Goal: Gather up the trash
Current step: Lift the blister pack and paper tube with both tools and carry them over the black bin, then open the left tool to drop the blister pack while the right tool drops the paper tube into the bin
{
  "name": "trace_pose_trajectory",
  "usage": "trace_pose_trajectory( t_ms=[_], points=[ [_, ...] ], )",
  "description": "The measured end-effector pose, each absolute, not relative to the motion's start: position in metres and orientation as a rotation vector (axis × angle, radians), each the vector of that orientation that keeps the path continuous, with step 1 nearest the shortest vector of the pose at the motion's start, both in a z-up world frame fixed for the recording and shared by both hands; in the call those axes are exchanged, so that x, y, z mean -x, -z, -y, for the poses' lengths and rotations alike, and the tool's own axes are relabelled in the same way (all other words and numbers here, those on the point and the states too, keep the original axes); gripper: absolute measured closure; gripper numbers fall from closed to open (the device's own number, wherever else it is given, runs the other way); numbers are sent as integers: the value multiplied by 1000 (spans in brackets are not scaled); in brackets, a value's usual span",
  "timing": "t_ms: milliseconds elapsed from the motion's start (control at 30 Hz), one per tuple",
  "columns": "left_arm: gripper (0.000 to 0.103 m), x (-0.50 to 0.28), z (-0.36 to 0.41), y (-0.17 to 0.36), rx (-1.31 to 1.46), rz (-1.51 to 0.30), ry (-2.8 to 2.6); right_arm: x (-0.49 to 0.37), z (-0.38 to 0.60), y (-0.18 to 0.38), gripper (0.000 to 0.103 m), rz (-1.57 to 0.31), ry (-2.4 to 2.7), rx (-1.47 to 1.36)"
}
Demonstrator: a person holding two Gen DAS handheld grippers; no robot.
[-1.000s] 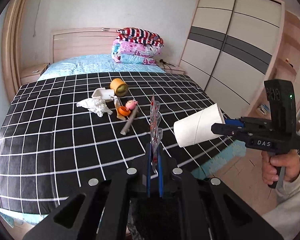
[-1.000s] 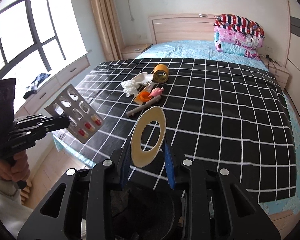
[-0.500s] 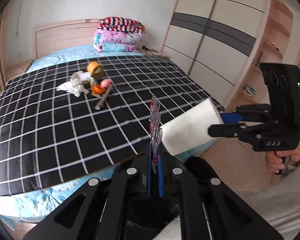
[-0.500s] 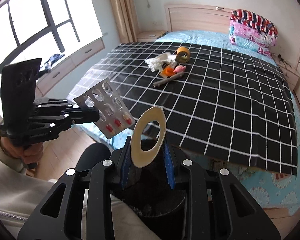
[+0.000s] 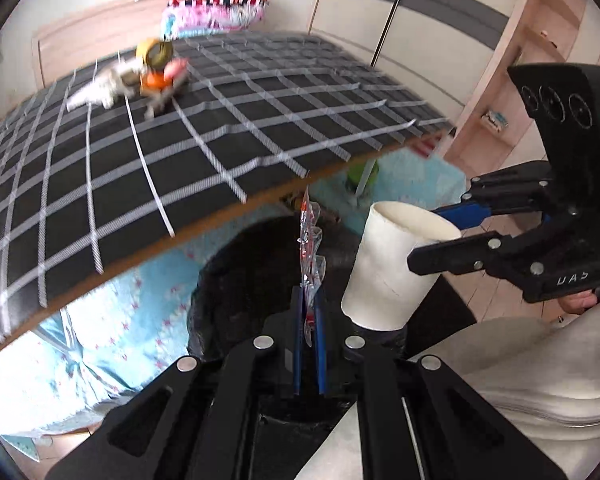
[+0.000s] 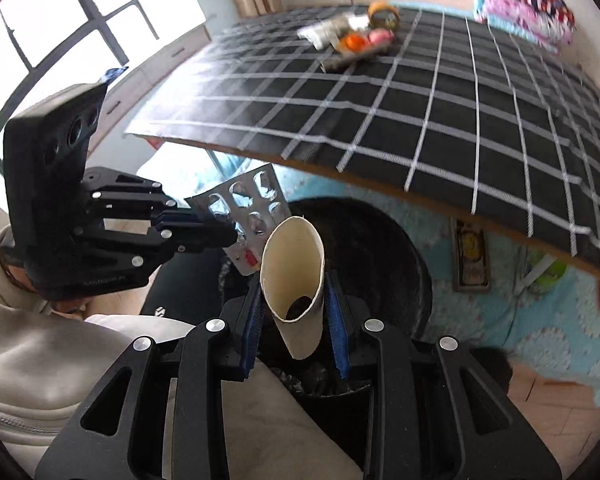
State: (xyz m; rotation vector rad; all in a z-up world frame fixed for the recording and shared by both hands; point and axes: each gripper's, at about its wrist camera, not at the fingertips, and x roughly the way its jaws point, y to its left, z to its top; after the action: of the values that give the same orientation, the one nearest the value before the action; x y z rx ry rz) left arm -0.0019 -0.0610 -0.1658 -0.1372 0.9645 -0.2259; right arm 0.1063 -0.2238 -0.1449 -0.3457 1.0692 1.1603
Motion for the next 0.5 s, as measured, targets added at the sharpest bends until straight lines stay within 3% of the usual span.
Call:
trace_pose_trajectory(
  t_ms=[500],
  points=[
    [98,-27,61,253,75,-1140,171,-125,189,245,73,-1229,-1072,461]
  ],
)
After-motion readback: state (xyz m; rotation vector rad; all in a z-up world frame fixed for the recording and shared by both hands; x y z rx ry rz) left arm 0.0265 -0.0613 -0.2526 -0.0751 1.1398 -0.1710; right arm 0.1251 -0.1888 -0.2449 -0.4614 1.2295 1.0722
